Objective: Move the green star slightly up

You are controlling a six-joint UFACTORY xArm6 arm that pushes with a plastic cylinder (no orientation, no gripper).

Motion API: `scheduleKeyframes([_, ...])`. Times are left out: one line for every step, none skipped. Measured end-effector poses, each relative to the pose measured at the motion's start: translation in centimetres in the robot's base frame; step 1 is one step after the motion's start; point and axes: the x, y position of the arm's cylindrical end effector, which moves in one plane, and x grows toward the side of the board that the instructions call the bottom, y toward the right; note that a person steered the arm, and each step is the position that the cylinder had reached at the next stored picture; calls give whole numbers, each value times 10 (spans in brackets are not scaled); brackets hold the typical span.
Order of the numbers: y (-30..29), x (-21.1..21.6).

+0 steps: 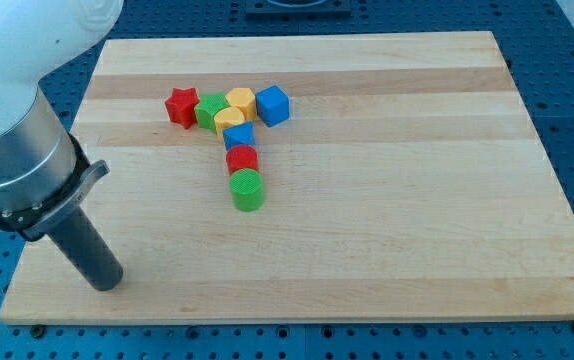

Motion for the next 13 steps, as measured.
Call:
scheduleKeyframes([-1, 12])
scheduleKeyframes([3, 27])
scheduleKeyframes([5, 31])
scheduleKeyframes([10, 32])
scheduleKeyframes([12, 32])
scheduleKeyframes([12, 32])
scheduleKeyframes([7, 25])
scheduleKeyframes([-5, -20])
scheduleKeyframes([-11, -70])
scheduleKeyframes([0, -116])
scheduleKeyframes([11, -149])
scheduleKeyframes([32, -175])
scheduleKeyframes([56, -191])
